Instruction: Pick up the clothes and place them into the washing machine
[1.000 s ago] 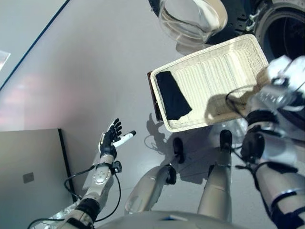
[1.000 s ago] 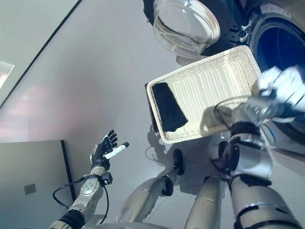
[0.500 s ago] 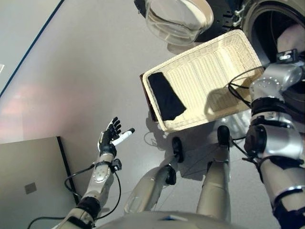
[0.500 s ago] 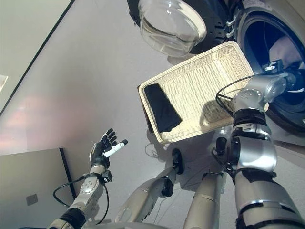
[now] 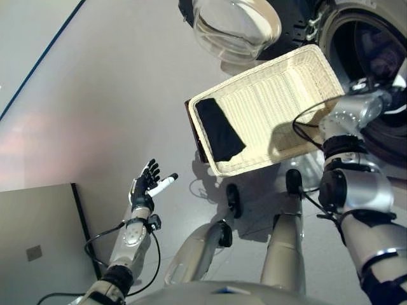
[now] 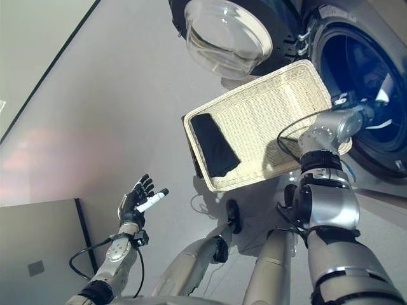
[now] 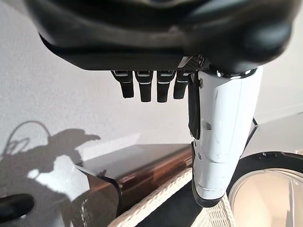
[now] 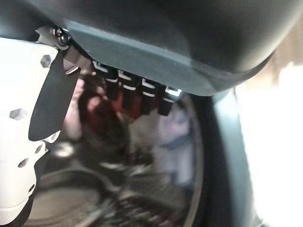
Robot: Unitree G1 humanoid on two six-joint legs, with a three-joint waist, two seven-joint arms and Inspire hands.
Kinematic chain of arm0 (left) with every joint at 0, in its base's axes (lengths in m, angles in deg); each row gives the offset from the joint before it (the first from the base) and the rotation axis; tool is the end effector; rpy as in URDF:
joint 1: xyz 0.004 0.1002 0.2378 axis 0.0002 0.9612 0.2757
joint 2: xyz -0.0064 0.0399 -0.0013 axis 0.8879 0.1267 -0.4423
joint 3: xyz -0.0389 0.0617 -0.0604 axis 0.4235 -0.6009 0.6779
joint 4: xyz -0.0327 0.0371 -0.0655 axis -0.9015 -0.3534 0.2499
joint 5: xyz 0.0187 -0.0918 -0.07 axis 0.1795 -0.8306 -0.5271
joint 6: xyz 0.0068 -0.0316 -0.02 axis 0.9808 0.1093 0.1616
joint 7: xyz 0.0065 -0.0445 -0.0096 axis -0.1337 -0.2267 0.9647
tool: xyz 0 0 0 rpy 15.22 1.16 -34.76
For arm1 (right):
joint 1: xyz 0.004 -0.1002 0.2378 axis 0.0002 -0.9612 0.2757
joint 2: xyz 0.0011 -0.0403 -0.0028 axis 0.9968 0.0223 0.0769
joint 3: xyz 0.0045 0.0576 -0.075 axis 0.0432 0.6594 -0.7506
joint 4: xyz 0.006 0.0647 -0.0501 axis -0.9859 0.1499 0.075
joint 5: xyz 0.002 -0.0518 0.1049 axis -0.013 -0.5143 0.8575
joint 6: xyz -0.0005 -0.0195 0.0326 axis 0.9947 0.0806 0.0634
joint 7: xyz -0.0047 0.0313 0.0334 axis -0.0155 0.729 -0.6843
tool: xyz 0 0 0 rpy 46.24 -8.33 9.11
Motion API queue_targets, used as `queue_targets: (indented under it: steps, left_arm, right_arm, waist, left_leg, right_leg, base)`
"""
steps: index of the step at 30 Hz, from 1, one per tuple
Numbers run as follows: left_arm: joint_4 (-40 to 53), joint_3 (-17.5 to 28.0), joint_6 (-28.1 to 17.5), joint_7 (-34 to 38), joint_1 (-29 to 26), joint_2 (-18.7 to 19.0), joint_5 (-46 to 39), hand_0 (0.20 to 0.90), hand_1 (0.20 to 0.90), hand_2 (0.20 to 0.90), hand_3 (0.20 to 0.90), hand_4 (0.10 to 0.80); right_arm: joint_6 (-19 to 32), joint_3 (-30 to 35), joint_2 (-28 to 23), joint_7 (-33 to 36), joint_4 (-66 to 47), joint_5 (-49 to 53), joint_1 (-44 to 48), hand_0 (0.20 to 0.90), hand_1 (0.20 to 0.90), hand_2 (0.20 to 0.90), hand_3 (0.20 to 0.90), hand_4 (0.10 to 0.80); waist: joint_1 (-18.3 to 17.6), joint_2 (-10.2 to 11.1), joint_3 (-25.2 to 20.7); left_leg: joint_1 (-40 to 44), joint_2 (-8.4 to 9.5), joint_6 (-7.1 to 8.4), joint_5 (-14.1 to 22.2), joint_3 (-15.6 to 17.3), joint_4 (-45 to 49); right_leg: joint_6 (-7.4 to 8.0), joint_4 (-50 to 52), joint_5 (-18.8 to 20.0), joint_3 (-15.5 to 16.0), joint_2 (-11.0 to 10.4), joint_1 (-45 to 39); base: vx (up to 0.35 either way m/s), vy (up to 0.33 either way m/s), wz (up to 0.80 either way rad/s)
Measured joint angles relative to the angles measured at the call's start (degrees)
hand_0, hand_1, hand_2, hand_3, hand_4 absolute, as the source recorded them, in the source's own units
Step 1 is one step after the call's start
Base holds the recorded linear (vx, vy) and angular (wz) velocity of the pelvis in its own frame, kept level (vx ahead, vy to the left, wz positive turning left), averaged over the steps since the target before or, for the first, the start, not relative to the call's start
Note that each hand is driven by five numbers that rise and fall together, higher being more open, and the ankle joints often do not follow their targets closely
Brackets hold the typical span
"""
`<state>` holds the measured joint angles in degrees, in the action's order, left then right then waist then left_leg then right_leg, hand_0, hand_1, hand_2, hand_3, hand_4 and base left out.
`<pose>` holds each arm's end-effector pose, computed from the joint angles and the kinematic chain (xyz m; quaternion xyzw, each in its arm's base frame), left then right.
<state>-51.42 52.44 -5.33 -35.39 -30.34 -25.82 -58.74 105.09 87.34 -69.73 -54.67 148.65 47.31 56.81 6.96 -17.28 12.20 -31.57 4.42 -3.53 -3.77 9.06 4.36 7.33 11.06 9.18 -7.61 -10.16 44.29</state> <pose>0.1855 0.1629 -0.0510 -0.0722 0.1378 0.0830 0.9843 0.3512 -0.2794 0.1872 0.4312 -0.1781 -0.4540 0.7591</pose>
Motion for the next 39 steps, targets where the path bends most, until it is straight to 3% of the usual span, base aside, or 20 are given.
queue_targets:
  steps: [10, 15, 22, 24, 31, 33, 39]
  left_arm:
    - [-0.5, 2.7, 0.8, -1.2, 2.0, 0.0, 1.2, 0.900, 0.900, 0.900, 0.900, 0.800]
    - [-0.7, 4.7, 1.5, -2.4, 2.9, 0.1, 1.2, 0.900, 0.900, 0.900, 0.900, 0.800]
    - [-0.6, 7.5, 1.7, -3.3, 3.7, 0.1, 1.2, 0.900, 0.900, 0.900, 0.900, 0.800]
    - [-0.4, 10.2, 1.7, -3.2, 3.5, 0.0, 1.7, 0.900, 0.900, 0.900, 0.900, 0.800]
    - [0.4, 15.3, 1.6, -0.6, 1.9, 1.4, 3.1, 0.900, 0.900, 0.900, 0.900, 0.800]
    - [0.9, 15.7, 1.6, 0.2, 0.3, 1.9, 4.2, 0.900, 0.900, 0.900, 0.900, 0.800]
    - [1.0, 17.6, 2.1, 1.7, -2.1, 3.1, 6.2, 0.900, 0.900, 0.900, 0.900, 0.800]
  right_arm:
    - [-9.3, -10.2, 3.1, -2.4, 6.9, -4.9, -3.6, 0.900, 0.900, 0.900, 0.900, 0.800]
    - [-12.1, -14.2, 4.6, -4.1, 7.0, -8.9, -5.2, 0.900, 0.900, 0.900, 0.900, 0.800]
    - [-17.9, -25.3, 5.2, -7.2, 8.6, -25.0, -5.1, 0.900, 0.900, 0.900, 0.900, 0.800]
    - [-18.9, -28.9, 6.1, -7.5, 8.6, -31.5, -5.2, 0.900, 0.900, 0.900, 0.900, 0.800]
    - [-20.0, -30.3, 9.7, -6.2, 8.3, -40.6, -5.3, 0.900, 0.900, 0.900, 0.900, 0.800]
    - [-20.9, -30.7, 11.0, -6.3, 8.4, -41.2, -5.3, 0.900, 0.900, 0.900, 0.900, 0.800]
    - [-21.2, -32.0, 14.2, -5.9, 8.8, -43.3, -4.0, 0.900, 0.900, 0.900, 0.900, 0.800]
  waist:
    - [0.1, 1.6, -0.5]
    - [0.1, 3.6, -0.6]
    - [0.7, 7.0, -0.4]
    - [1.7, 8.8, 0.0]
    - [2.5, 13.3, 3.3]
    - [3.6, 14.7, 4.7]
    - [5.5, 16.9, 7.5]
  left_leg:
    - [-0.5, -0.89, 1.11, 0.7, -1.3, 2.2]
    - [-1.0, -1.60, 1.40, 1.0, -2.4, 3.7]
    - [-1.0, -2.47, 1.91, 1.0, -4.9, 5.2]
    - [-1.1, -2.81, 2.38, 1.1, -6.1, 5.7]
    - [-3.4, -4.01, 4.09, 1.8, -9.8, 9.6]
    - [-5.9, -4.62, 4.65, 3.3, -10.7, 13.5]
    - [-10.6, -4.98, 5.13, 4.7, -13.2, 19.0]
  right_leg:
    - [-0.33, 0.8, -0.7, 1.2, 0.5, -0.9]
    - [-0.38, 0.7, -0.7, 2.8, 0.7, -1.9]
    - [-1.48, 0.7, -0.9, 5.5, 1.1, -3.9]
    - [-1.91, 0.8, -1.1, 6.8, 1.4, -4.4]
    - [-4.12, 3.7, -2.8, 11.3, 2.0, -4.8]
    - [-4.55, 6.8, -4.9, 13.0, 2.0, -3.6]
    - [-4.80, 10.0, -6.3, 15.1, 1.9, -1.7]
  base:
    - [-0.006, -0.017, 0.03]
    - [-0.014, -0.049, 0.10]
    - [-0.018, -0.050, 0.13]
    - [-0.032, -0.055, 0.14]
    - [-0.037, -0.044, 0.25]
    - [0.047, -0.018, 0.34]
    - [0.063, -0.025, 0.20]
